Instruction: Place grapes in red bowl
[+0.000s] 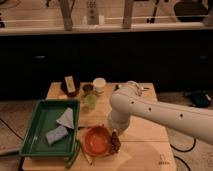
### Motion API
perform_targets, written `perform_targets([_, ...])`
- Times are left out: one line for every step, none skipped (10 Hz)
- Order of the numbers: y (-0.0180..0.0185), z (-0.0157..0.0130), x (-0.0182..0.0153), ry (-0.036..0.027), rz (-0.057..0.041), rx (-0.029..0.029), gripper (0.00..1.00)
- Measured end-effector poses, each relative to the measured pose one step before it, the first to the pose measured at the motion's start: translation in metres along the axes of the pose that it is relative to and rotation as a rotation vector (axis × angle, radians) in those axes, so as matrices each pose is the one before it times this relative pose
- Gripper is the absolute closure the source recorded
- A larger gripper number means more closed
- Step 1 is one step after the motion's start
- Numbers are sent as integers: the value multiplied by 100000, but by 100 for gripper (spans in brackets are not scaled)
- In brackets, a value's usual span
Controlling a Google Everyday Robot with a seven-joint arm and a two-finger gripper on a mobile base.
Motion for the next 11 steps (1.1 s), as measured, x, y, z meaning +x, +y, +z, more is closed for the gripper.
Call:
perform_targets([70, -411, -57, 794, -105, -624, 100])
perform_targets([-37, -360, -48, 727, -272, -436, 100])
perform_targets([-82, -345, -30, 666, -339, -383, 100])
perform_targets([-145, -317, -57, 568, -478, -349, 100])
perform_targets([-407, -341, -138, 479, -1277, -480, 100])
perform_targets([-293, -166, -108, 228, -1029, -467, 100])
perform_targets([-481, -203, -108, 261, -1580, -284, 100])
perform_targets([-551, -209, -101, 138, -2097, -229, 100])
perform_targets([-347, -171, -41, -24, -1728, 26, 100])
perform_targets([-269, -197, -1, 23, -1631, 7, 100])
perform_targets([-484, -156, -54, -106, -2325, -219, 100])
